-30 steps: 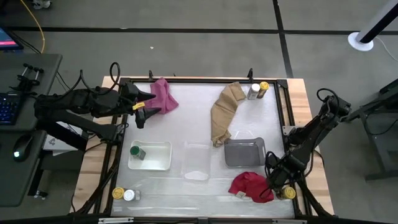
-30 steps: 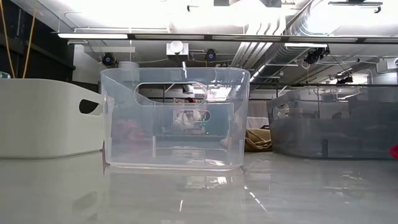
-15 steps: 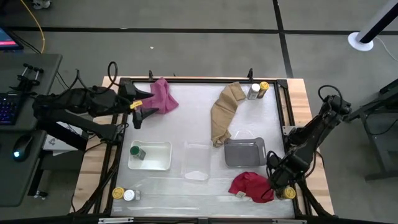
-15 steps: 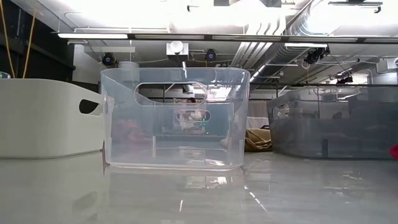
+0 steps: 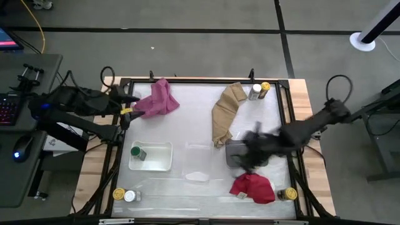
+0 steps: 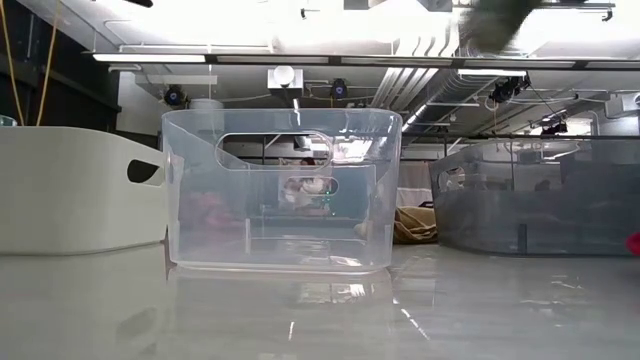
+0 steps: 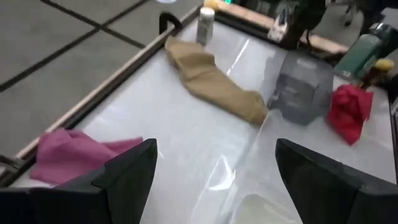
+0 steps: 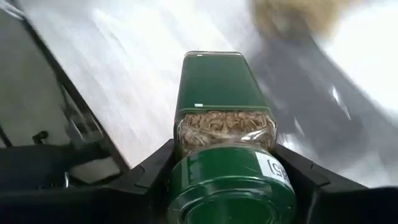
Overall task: Sort spices by type
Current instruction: Put the green seasoning bottle into the white bin
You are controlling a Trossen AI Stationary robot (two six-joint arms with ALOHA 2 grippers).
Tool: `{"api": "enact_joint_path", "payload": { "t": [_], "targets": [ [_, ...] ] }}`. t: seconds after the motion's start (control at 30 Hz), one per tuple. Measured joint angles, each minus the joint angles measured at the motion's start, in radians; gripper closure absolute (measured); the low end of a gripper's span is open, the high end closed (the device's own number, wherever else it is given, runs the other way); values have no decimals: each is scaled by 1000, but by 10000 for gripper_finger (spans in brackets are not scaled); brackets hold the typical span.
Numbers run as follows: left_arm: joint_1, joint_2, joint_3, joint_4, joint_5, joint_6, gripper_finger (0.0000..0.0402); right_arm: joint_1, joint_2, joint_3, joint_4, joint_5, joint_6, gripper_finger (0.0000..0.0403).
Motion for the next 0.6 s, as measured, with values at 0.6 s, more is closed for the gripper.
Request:
{"api": "enact_joint_path", "payload": {
  "t": [0.6],
  "targets": [
    [-46, -37, -42, -36, 73, 31, 88, -354, 769, 605, 486, -232, -828, 213]
  ]
}}
